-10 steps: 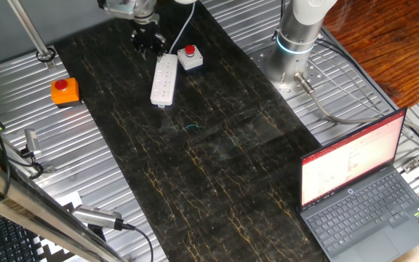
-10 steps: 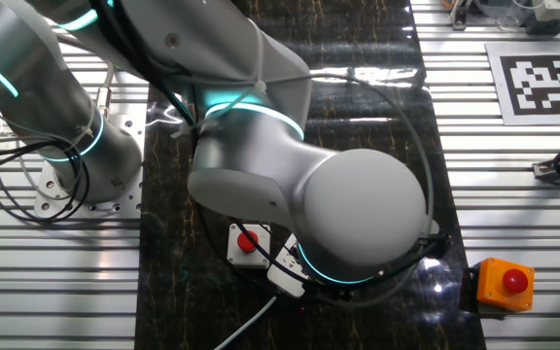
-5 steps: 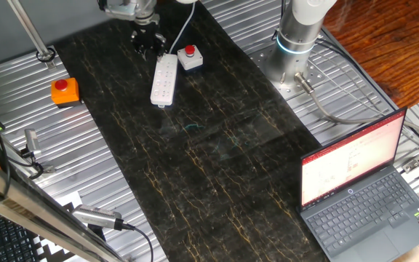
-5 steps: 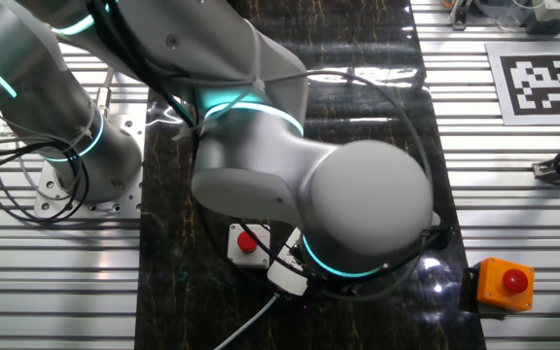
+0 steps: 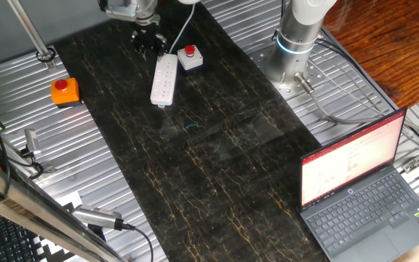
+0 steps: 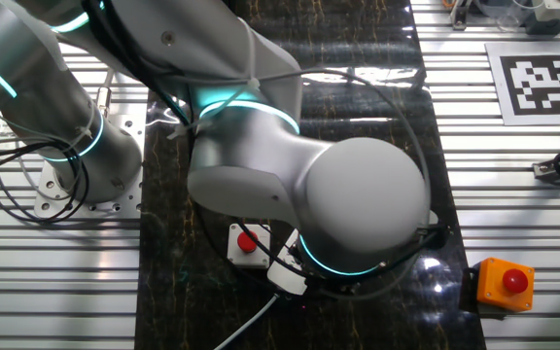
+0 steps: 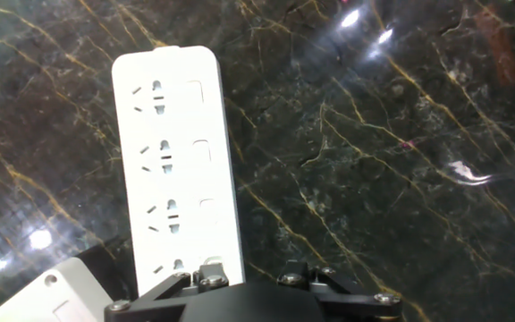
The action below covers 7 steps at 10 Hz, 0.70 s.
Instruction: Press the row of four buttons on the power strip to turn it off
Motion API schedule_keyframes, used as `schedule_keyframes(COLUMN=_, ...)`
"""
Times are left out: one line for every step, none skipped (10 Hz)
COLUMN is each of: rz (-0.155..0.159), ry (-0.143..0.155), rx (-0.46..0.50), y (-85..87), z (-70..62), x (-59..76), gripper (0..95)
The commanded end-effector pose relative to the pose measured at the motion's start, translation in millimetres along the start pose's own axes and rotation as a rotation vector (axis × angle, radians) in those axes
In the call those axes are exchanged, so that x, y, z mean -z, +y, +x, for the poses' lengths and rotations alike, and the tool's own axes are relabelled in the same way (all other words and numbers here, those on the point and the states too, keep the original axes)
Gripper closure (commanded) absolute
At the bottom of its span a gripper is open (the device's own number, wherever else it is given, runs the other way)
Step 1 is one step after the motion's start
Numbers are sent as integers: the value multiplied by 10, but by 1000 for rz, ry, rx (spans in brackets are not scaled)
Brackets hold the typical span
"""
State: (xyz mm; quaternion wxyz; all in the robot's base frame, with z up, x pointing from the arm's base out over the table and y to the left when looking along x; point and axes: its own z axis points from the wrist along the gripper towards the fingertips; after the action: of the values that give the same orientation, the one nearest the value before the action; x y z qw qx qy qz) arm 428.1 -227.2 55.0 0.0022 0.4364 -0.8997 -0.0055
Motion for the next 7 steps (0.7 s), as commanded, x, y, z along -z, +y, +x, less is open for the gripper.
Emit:
schedule_keyframes(rz=4, ry=4, rx=4, y=9, z=14, x=-42, gripper=570)
schedule_keyframes(rz=4, ry=3, rx=7, y=13, z=17, x=-63, gripper=570)
schedule_keyframes(rz=5, ry=5, rx=9, y=11, z=17, x=-76, gripper=570)
schedule_keyframes(rz=5, ry=5, rx=11, y=9, z=16, x=-90, gripper=570)
schedule_keyframes(rz=6, ry=4, rx=14, y=5, z=14, x=-111, gripper=570)
schedule_keyframes(rz=5, ry=5, rx=16, y=3, z=13, x=-134, gripper=570)
schedule_keyframes(rz=5, ry=5, rx=17, y=8, z=10, x=-153, gripper=570)
